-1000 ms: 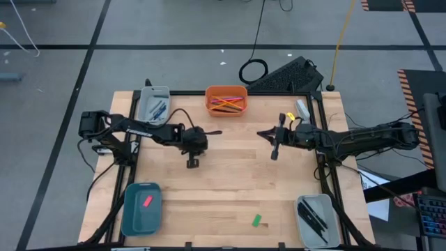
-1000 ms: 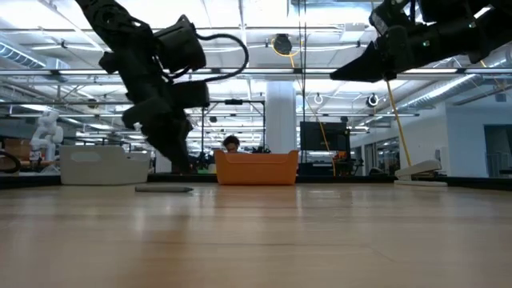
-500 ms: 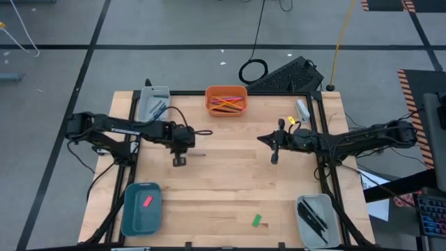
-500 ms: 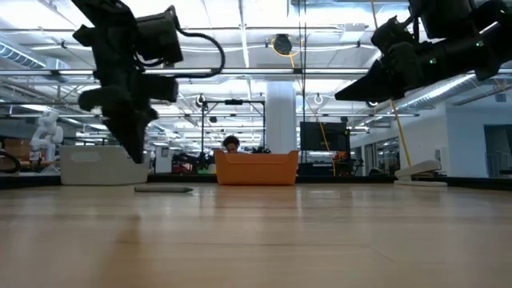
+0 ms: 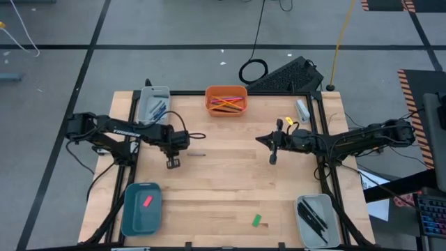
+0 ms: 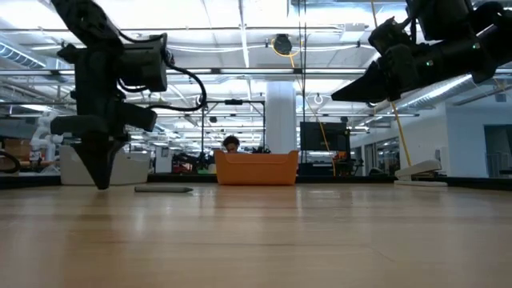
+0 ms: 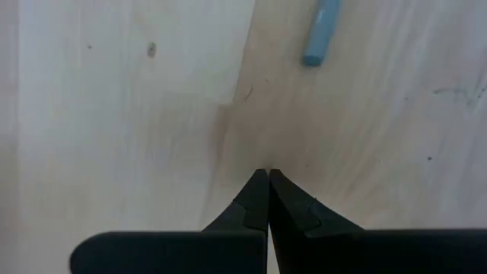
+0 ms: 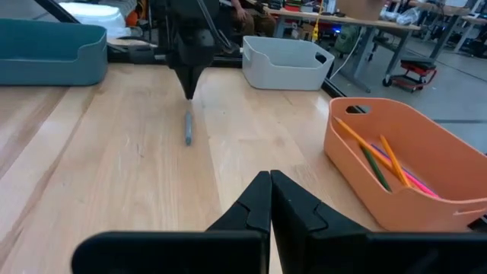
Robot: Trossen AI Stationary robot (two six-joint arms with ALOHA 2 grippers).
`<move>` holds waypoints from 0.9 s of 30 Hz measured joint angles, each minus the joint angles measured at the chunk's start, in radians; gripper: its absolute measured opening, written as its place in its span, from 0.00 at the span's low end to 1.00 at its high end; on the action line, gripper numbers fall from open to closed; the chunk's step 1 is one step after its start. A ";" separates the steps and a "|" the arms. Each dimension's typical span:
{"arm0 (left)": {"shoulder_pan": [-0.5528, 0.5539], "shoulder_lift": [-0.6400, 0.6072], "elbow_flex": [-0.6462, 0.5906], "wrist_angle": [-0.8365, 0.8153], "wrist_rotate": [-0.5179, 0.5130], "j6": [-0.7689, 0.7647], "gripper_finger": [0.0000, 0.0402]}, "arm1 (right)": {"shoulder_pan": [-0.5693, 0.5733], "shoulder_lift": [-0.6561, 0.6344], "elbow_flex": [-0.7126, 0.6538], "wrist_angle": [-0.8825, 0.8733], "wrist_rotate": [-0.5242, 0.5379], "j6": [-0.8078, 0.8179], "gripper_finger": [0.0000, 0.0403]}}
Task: Sort crayons/erasers/pens/pencils in bins
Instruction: Put the gray crayon into the top gray bin
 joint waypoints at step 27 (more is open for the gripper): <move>-0.003 0.016 -0.020 0.120 0.037 -0.013 0.00 | 0.032 0.000 0.001 0.065 0.000 -0.034 0.00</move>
